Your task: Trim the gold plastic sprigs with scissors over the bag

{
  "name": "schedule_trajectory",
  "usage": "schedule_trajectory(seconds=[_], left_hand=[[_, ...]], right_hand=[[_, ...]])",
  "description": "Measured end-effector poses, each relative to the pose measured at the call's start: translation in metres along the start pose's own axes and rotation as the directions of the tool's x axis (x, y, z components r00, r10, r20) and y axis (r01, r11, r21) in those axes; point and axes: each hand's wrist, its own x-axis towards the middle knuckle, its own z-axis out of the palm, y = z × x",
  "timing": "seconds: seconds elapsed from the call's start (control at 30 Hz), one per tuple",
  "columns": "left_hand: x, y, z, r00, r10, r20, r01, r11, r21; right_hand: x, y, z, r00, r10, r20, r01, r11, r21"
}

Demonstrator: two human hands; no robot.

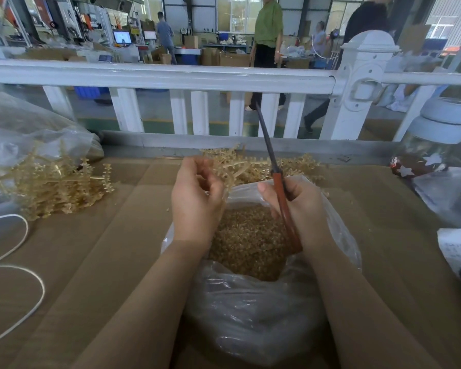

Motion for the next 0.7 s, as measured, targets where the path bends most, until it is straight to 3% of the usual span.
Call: schedule_trajectory(seconds=[0.2,0.37,0.57,0.7], left_hand=[[0.004,-0.006,-0.002,0.991,-0.029,-0.130,0.038,0.997,0.068],[0.010,-0.011,-0.006,0.967,-0.176,-0.186,0.193,0.978,0.078],[-0.002,-0.002,0.003,0.998,-0.066,0.013,0.063,0.986,0.156],[-0.009,0.001,0.008,0.985,0.092,0.145,-0.124,0.966,0.227]], right_hand=[[-0.002,-0.002,0.003,0.978,0.042,0.204,-0.044,0.999,0.009],[-0.001,-0.005,0.000,0.976,0.075,0.204,-0.083,0.996,0.030],[-0.002,-0.013,-0.002,0.978,0.165,0.128,-0.179,0.978,0.107],[-0.001,-0.015,0.002,0.988,0.129,0.084,-0.131,0.991,0.015]])
